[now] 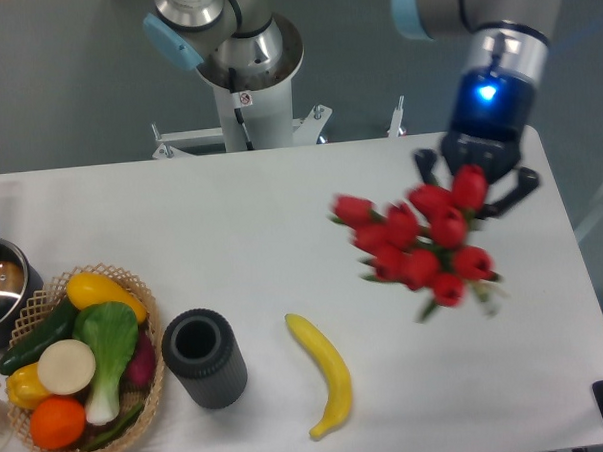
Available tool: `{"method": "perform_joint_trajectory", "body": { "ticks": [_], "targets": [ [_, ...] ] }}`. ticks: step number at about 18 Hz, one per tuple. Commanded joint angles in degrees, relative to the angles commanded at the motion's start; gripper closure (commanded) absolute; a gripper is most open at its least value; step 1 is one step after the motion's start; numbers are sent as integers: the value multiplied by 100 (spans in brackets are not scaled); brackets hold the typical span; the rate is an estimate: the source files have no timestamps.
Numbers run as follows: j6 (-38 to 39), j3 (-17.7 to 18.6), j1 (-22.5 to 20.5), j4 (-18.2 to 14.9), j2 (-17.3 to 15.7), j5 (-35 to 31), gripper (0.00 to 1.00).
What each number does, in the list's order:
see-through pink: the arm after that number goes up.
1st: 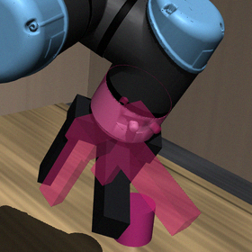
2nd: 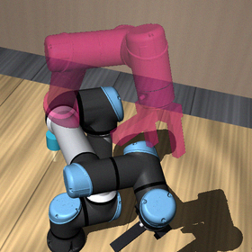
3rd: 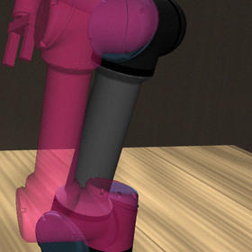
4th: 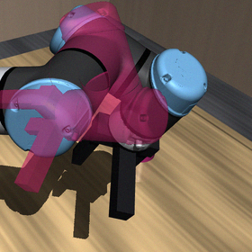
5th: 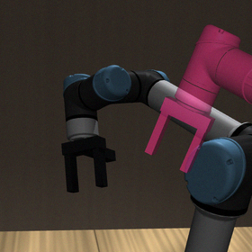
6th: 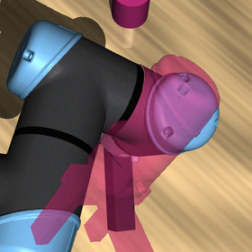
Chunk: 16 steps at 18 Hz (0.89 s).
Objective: Pick up the flowers from the vase
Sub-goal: 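Carry the tulips up and away from the vase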
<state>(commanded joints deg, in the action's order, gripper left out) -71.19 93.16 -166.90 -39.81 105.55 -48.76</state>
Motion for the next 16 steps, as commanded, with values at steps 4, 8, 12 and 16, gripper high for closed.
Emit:
{"method": "perform_joint_trajectory", "body": {
  "ticks": [4, 8, 12, 16],
  "targets": [
    [35, 0, 0, -289, 106, -1229, 100],
    [518, -61, 263, -492, 184, -2443, 100],
    [510, -421, 465, -816, 457, -3121, 100],
    [475, -747, 658, -1502, 616, -3727, 100]
  ]
}}
